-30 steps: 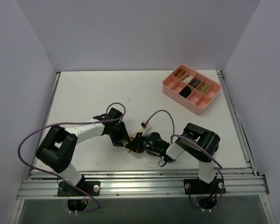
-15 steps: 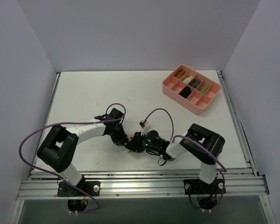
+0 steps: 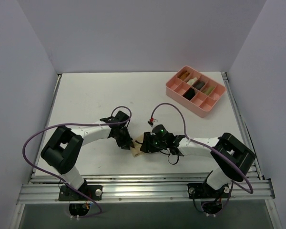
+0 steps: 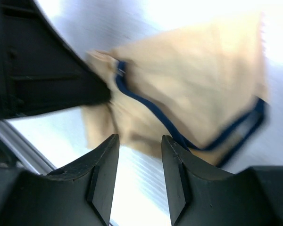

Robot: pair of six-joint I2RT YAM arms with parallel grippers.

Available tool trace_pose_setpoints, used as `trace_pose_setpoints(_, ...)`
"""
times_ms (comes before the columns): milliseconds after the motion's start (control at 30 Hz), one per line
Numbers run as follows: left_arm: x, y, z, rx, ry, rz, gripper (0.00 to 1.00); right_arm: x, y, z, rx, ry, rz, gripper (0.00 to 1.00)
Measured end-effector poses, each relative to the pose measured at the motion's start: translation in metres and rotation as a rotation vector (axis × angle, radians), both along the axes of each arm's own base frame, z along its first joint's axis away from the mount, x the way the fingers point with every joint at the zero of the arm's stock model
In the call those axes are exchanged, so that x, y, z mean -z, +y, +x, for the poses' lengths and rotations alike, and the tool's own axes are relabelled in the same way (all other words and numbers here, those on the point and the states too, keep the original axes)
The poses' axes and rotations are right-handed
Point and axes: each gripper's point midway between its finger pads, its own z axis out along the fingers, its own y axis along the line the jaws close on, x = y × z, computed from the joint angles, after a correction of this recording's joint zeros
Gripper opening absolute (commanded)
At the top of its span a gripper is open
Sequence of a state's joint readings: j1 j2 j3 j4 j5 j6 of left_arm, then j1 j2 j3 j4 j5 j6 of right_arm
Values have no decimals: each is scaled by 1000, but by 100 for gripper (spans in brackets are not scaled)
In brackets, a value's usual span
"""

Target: Roll the underwear

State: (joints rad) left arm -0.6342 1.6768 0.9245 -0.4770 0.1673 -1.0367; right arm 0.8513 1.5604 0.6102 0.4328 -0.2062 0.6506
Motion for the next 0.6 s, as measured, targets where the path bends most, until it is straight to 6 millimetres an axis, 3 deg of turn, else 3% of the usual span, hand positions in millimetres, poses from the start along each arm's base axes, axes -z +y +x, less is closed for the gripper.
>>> trace_pose_setpoints(133, 0, 1, 0, -1, 6, 8, 14, 1, -21, -7, 22, 30, -72, 34)
trace_pose_setpoints(400, 0, 5, 0, -7, 24, 45, 14, 9, -38, -11, 46, 51, -149, 29)
trace_pose_setpoints(500, -1, 9, 1, -13, 30, 80, 14, 12, -34, 1, 50, 30, -177, 28)
trace_pose_setpoints(600, -1, 14, 4, -22, 41, 127, 14, 11, -21, 25, 40, -1, -205, 28)
